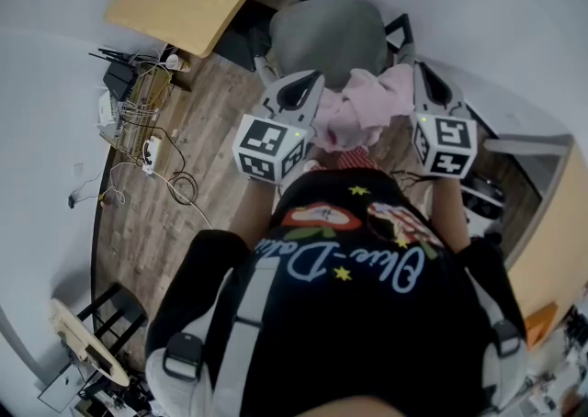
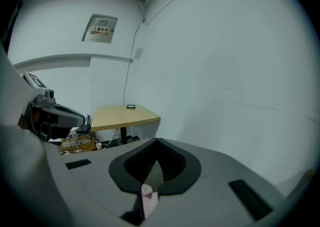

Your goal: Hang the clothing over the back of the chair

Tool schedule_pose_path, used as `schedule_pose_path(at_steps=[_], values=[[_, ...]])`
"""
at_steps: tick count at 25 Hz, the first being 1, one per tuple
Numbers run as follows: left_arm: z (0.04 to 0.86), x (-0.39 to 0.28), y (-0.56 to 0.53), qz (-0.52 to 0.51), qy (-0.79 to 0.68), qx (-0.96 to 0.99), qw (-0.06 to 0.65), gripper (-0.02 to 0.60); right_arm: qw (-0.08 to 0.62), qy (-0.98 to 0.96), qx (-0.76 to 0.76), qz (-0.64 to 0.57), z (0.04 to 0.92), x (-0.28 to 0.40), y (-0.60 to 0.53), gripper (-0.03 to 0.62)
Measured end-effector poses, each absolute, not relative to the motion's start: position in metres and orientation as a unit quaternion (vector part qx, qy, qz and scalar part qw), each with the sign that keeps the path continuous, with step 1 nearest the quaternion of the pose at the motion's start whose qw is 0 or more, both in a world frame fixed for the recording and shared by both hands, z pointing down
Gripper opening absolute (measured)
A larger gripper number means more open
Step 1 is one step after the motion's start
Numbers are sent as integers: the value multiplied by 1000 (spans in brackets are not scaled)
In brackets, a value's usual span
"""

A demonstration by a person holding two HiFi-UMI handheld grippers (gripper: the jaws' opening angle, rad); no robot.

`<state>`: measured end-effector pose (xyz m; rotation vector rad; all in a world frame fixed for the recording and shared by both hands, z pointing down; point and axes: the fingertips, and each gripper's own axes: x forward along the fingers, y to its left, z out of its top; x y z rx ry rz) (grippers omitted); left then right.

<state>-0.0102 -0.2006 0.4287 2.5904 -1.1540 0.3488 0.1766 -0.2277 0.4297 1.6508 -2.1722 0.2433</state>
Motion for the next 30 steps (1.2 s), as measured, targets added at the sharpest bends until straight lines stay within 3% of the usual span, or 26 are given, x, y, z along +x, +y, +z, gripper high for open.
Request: schedule_pose_path(at_steps=[6, 30], values=[[416, -13, -201, 113, -399, 900, 133, 2, 153, -797, 574, 107, 412, 161, -227, 0], [407, -26, -204, 114, -420, 893, 116, 2, 151, -813, 555, 93, 399, 140, -225, 0]])
